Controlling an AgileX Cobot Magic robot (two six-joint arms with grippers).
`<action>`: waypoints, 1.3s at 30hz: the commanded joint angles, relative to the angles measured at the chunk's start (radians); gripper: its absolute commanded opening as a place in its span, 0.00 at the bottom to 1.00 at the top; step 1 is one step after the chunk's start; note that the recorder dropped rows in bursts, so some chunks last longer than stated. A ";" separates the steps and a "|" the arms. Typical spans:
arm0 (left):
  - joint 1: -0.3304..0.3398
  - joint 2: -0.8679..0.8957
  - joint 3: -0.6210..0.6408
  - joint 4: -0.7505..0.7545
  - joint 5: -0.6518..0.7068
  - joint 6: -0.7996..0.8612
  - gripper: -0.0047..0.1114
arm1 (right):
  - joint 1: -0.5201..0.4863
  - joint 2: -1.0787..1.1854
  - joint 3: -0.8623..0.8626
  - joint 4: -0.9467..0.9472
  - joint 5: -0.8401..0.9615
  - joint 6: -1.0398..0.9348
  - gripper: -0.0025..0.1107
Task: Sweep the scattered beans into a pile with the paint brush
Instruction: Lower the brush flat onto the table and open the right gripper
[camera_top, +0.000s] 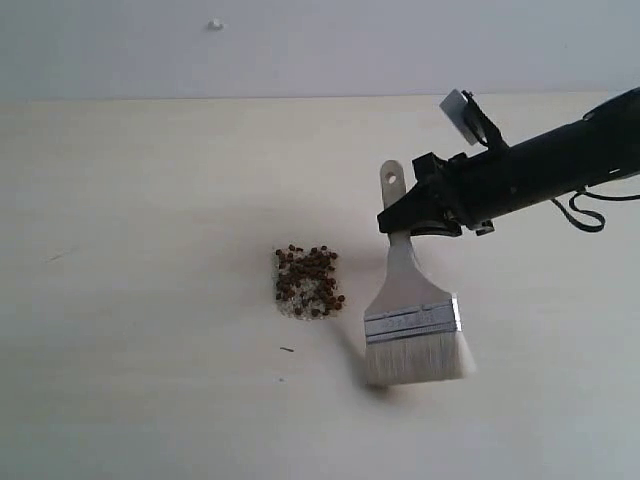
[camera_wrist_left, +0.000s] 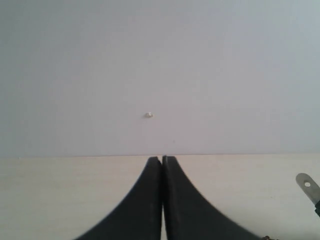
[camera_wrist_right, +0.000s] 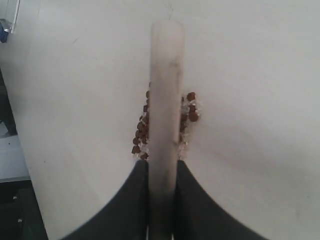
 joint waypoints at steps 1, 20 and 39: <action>-0.008 0.005 0.002 -0.006 0.007 0.002 0.04 | -0.006 0.032 -0.007 0.038 0.024 -0.012 0.02; -0.008 0.005 0.002 -0.006 0.007 0.002 0.04 | -0.006 0.048 -0.016 0.057 0.054 -0.069 0.02; -0.008 0.005 0.002 -0.006 0.007 0.002 0.04 | -0.028 -0.031 -0.036 -0.172 -0.241 0.089 0.43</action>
